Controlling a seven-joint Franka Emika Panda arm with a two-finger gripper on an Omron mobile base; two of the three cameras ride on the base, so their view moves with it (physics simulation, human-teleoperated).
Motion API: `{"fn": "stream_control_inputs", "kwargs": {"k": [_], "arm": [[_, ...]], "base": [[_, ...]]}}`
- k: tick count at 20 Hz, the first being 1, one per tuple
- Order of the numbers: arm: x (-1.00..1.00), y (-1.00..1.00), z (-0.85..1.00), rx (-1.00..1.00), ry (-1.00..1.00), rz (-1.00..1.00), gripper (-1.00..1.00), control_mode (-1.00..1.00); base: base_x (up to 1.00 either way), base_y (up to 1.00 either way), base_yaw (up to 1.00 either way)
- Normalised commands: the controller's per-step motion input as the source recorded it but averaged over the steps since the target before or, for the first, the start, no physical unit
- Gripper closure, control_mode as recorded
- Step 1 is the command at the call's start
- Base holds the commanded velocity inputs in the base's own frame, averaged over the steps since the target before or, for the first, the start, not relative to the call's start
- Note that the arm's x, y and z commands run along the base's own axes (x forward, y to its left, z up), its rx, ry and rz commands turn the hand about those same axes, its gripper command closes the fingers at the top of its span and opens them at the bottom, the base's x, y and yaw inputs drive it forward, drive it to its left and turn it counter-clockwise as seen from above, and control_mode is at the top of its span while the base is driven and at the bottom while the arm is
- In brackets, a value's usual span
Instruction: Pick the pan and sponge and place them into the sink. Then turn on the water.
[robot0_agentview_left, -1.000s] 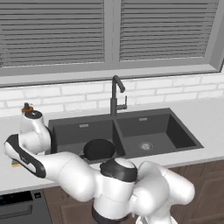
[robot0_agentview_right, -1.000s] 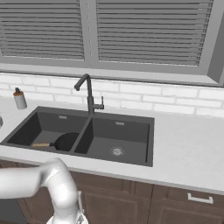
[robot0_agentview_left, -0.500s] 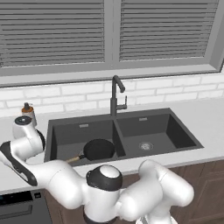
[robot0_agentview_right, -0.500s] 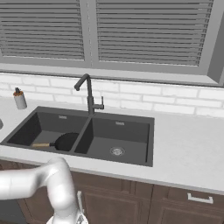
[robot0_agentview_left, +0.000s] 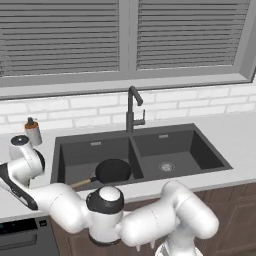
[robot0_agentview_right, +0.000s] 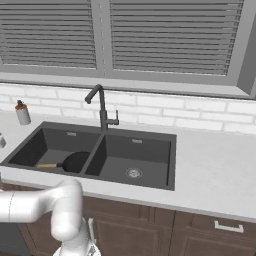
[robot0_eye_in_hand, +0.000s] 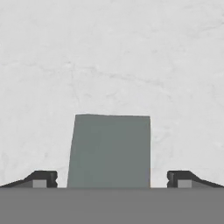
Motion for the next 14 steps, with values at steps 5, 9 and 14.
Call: {"fn": "stream_control_inputs", "kwargs": {"k": [5, 9, 14], "arm": [[0.27, 0.4, -0.51, -0.14, 0.05, -0.05, -1.0, -1.0], [0.0, 0.14, -0.96, -0.15, 0.06, -0.06, -1.0, -1.0], [-0.24, -0.46, -1.0, 0.01, 0.04, -0.09, 1.0, -1.0]], "base": [[0.0, 0.0, 0.0], [0.0, 0.0, 0.0], [0.0, 0.0, 0.0]]}}
